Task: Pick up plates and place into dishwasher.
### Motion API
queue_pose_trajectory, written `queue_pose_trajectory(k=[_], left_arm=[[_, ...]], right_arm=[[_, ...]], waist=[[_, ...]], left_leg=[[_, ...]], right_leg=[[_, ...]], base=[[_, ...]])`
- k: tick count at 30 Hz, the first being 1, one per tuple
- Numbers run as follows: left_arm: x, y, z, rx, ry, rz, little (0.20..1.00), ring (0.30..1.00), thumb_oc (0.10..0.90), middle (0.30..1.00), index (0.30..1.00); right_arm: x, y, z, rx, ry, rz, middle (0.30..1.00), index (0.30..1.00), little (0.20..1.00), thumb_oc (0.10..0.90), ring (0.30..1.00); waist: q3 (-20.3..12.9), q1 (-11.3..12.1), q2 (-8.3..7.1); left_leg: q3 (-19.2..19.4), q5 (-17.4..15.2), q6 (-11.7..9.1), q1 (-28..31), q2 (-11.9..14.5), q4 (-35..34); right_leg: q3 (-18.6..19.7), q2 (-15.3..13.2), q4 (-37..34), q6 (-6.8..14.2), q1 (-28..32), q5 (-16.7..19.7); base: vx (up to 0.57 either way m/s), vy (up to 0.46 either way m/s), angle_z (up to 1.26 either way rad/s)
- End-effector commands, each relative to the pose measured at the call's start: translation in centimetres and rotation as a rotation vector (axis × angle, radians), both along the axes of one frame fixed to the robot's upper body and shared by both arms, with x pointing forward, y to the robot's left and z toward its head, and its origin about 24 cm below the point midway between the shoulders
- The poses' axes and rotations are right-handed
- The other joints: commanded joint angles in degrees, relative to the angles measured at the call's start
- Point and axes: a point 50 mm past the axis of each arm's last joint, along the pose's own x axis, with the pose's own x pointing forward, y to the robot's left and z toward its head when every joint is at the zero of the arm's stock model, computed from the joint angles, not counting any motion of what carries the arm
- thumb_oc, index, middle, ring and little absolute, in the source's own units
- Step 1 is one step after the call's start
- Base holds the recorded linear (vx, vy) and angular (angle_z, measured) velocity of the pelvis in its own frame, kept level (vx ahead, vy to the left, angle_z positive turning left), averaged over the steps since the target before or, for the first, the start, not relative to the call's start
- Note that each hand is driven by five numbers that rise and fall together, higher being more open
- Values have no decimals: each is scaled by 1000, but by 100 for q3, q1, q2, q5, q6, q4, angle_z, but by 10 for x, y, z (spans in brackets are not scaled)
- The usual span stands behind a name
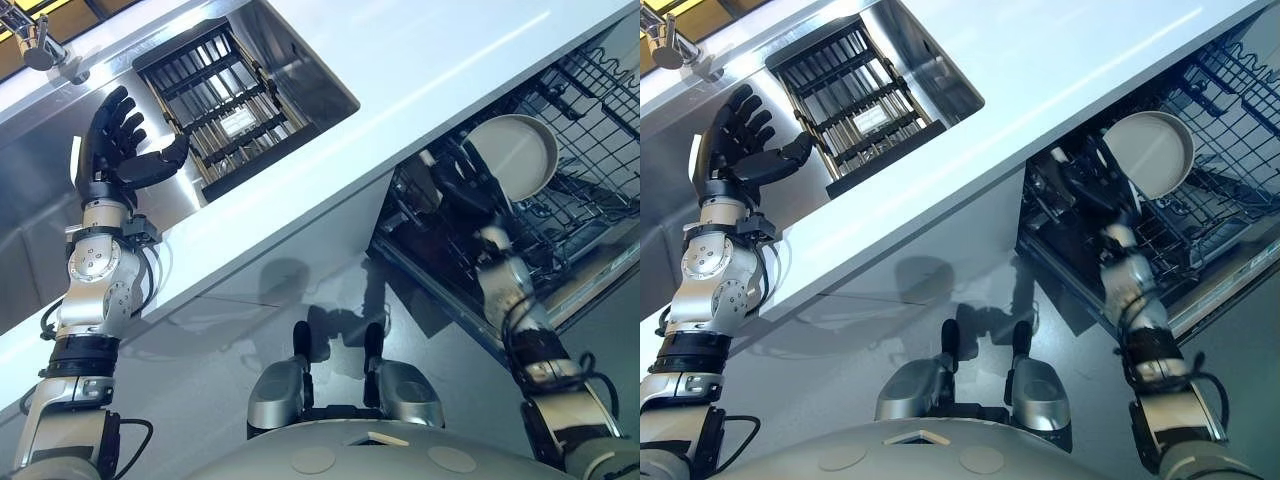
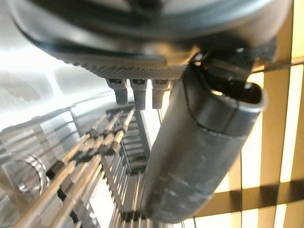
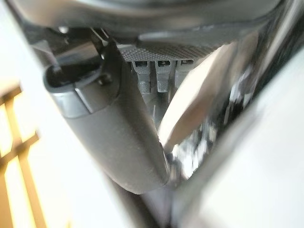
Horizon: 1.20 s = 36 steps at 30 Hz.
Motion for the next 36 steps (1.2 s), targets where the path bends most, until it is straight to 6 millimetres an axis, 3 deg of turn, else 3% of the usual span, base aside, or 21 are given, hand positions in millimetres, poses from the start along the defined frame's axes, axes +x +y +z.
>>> queue_pose_trajectory(k=[1, 3, 6, 9, 14, 16, 20, 28, 36], left_arm=[[7, 1, 43, 54, -229, 18, 900, 900, 800, 900, 900], [7, -1, 37, 51, -217, 15, 900, 900, 800, 900, 900], [9, 0, 35, 43, -209, 16, 900, 900, 800, 900, 900], [2, 2, 32, 36, -202, 29, 900, 900, 800, 900, 900], [-15, 1, 18, 29, -186, 52, 900, 900, 800, 900, 900], [-21, 6, 13, 26, -181, 72, 900, 900, 800, 900, 900], [-29, 12, 11, 22, -177, 101, 900, 900, 800, 900, 900], [-39, 23, 7, 12, -182, 146, 900, 900, 800, 900, 900], [-38, 28, 8, 2, -183, 158, 900, 900, 800, 900, 900]], right_arm=[[10, 64, 117, 24, -525, 127, 900, 900, 900, 800, 900], [8, 71, 136, 10, -576, 55, 900, 900, 900, 800, 900], [13, 66, 134, -144, -495, -140, 900, 900, 900, 800, 900], [12, 42, 109, -325, -343, -326, 900, 900, 900, 800, 900], [-11, -2, 65, -561, -171, -487, 900, 900, 900, 800, 900], [-25, -28, 46, -678, -77, -567, 900, 900, 900, 800, 900], [-48, -55, 31, -779, -17, -688, 900, 900, 900, 800, 900], [-84, -84, 31, -772, -66, -911, 900, 900, 900, 800, 900], [-101, -109, -4, -688, 129, -942, 900, 900, 900, 800, 900]], waist=[[-599, 205, -224], [-671, 246, -238], [-738, 252, -248], [-796, 206, -260], [-878, 94, -307], [-889, 6, -325], [-867, -142, -331], [-844, -409, -280], [-838, -597, -251]], left_leg=[[120, -592, 146, -638, -368, 809], [88, -614, 174, -614, -403, 801], [65, -614, 197, -574, -429, 764], [65, -608, 229, -501, -438, 691], [84, -609, 278, -381, -463, 601], [126, -622, 298, -301, -466, 549], [237, -638, 320, -184, -456, 452], [459, -690, 345, -95, -460, 338], [687, -688, 345, -133, -450, 275]], right_leg=[[6, 54, 1022, 92, -261, -985], [52, 72, 983, 95, -249, -969], [94, 90, 976, 96, -250, -957], [139, 109, 1015, 102, -249, -978], [213, 139, 1045, 129, -222, -988], [248, 146, 1058, 155, -205, -985], [308, 148, 1073, 204, -192, -983], [429, 116, 1018, 309, -236, -934], [445, 83, 1008, 392, -340, -902]], base=[[73, 41, 1], [62, 46, 0], [39, 46, 2], [30, 54, 4], [31, 42, 8], [24, 49, 3], [-7, 35, -4], [-37, 26, -16], [-62, 1, -17]])
